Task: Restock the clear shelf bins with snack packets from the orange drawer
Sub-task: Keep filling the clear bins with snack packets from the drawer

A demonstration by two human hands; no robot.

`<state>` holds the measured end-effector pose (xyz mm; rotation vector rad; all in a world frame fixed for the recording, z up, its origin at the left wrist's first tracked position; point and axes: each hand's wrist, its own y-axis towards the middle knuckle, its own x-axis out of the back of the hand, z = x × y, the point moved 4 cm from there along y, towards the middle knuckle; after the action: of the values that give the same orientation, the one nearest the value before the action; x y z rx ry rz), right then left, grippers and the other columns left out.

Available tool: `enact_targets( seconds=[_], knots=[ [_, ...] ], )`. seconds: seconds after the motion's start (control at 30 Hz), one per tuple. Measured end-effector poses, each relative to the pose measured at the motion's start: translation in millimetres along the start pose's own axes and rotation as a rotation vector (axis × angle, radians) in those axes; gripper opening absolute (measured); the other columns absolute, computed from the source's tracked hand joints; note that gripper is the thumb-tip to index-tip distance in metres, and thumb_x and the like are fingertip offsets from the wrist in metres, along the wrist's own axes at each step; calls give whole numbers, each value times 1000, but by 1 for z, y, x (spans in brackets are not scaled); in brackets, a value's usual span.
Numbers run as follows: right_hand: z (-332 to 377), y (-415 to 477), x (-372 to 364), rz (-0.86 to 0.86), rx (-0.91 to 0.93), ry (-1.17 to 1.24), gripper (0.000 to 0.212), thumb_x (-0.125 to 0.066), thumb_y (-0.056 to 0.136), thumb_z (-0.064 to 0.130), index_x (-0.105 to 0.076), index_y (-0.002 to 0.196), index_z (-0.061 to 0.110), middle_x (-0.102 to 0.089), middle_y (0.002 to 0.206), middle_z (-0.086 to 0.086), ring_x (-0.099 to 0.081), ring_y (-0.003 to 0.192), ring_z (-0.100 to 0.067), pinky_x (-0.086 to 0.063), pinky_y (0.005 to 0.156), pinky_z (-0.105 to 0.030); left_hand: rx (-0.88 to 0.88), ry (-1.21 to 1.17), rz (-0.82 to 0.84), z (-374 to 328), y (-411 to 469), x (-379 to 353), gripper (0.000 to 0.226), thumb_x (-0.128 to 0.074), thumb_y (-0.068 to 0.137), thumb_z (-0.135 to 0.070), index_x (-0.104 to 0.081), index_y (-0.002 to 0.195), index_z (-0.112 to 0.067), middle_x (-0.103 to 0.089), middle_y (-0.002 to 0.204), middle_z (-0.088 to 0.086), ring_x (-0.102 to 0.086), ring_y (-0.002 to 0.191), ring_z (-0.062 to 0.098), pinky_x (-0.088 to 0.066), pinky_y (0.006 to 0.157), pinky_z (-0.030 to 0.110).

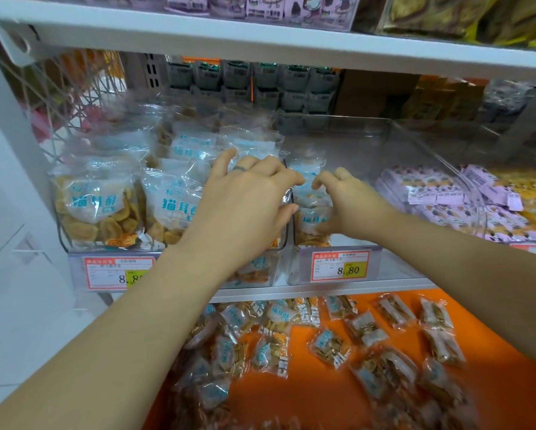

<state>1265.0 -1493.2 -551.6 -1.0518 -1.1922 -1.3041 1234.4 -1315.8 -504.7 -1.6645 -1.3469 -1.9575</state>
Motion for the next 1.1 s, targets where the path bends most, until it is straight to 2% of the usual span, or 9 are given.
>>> enact_targets(
  seconds=[0.13,0.27,0.5,0.63,0.73,0.83,0.9,0.97,1.1],
  knots=[
    [-5,-5,-6,85,-54,140,95,-88,61,17,-31,136,22,-31,132,-8,-45,92,-19,-38,75,-26,-14,7,-17,0,0,1,35,-59,91,-38,-59,124,-30,-61,122,-4,-53,117,25,-14,115,45],
    [-7,-1,-10,34,-102,177,89,-88,61,13,-33,130,19,-33,130,-10,-47,89,-20,-37,70,-24,-23,13,-27,1,0,0,34,-62,89,-36,-62,121,-28,-63,119,-3,-55,114,26,-17,113,47],
    [-7,1,-9,40,-69,95,85,-88,62,20,-33,127,19,-33,127,-9,-50,88,-23,-40,68,-27,-37,16,-28,1,-1,-2,34,-60,90,-37,-60,123,-29,-61,119,-4,-55,114,26,-17,114,48],
    [-13,-9,5,32,-65,47,88,-88,60,34,-35,130,21,-35,127,-5,-53,94,-23,-47,76,-33,-94,60,-105,-3,-4,-3,32,-72,80,-26,-68,111,-20,-67,103,2,-62,98,31,-29,106,57],
    [-14,-29,21,-85,-56,52,67,-80,69,39,-45,123,21,-43,122,-1,-53,101,-21,-47,77,-34,-163,48,-251,-12,-10,0,25,-66,82,-18,-69,107,-17,-67,102,2,-62,96,28,-31,105,51],
    [-13,-74,39,-417,62,127,25,-70,82,31,-58,100,20,-51,97,8,-51,85,-12,-41,67,-29,-263,-71,-322,-36,-27,4,24,-53,86,-14,-68,105,-16,-66,100,1,-62,89,26,-40,88,39],
    [-12,-116,40,-550,191,174,8,-64,84,26,-60,85,20,-48,79,13,-47,70,-7,-42,61,-26,-324,-166,-252,-59,-44,-7,25,-49,88,-16,-68,103,-16,-67,97,-2,-63,83,22,-46,74,35],
    [-17,-153,29,-514,279,186,10,-59,83,26,-61,78,18,-48,69,13,-45,63,-5,-38,59,-19,-343,-242,-120,-79,-62,-30,26,-45,89,-21,-68,100,-20,-67,94,-6,-65,81,17,-49,68,29],
    [-67,-189,-10,-109,200,37,14,-53,81,36,-62,79,25,-51,67,16,-52,66,-6,-33,55,-20,-118,-459,285,-103,-86,-101,21,-51,92,-23,-67,107,-26,-65,105,-9,-63,91,15,-47,73,26]
  ],
)
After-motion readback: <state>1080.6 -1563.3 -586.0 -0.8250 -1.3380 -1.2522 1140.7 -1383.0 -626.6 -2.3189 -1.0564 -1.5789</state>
